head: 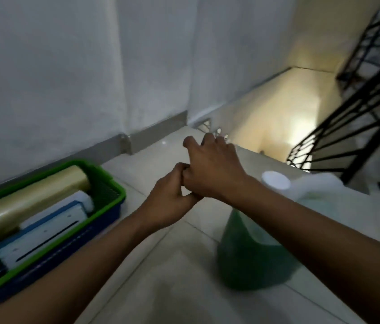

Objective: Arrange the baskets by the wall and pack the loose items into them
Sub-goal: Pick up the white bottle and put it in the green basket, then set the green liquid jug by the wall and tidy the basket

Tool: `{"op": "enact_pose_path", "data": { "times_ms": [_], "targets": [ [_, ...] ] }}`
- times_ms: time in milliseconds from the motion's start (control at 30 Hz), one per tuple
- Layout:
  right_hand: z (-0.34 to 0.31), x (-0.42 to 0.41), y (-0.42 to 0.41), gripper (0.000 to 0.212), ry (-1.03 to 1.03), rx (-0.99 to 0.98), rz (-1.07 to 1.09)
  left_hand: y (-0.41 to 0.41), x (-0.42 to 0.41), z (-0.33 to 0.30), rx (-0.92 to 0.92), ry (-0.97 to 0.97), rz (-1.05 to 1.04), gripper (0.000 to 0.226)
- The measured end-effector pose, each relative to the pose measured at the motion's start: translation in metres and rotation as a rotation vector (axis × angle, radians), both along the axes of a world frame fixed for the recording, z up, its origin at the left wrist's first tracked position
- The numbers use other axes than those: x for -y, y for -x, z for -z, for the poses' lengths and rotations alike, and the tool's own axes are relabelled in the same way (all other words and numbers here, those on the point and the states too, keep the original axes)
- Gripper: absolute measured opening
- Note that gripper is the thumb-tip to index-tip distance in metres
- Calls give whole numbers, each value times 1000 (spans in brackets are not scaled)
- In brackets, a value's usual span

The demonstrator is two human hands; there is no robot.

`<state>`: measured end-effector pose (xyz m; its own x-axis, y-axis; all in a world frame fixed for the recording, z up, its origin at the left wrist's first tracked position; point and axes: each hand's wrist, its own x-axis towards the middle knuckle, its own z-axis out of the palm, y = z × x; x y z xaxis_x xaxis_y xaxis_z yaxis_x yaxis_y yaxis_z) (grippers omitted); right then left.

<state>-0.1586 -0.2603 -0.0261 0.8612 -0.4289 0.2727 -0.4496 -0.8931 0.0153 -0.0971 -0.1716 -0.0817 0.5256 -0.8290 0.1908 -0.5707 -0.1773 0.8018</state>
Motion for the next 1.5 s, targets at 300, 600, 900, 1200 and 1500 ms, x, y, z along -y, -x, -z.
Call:
{"op": "enact_pose_path", "data": {
  "times_ms": [300, 600, 900, 1200, 1500],
  "targets": [
    [11, 94, 120, 58, -71, 166, 134, 80, 77, 19, -175, 65, 206, 79],
    [32, 124, 112, 61, 195, 309, 156, 81, 71, 44, 21, 132, 173, 103],
    [40, 126, 37, 55, 255, 477, 19, 35, 61, 51, -7, 279, 21, 97],
    [50, 100, -113, 59, 161, 685, -258, -76, 24, 61, 169, 263, -337, 107],
    [70, 76, -187, 40, -268, 912, -170, -162, 26, 60, 223, 331, -592, 103]
  ]
}}
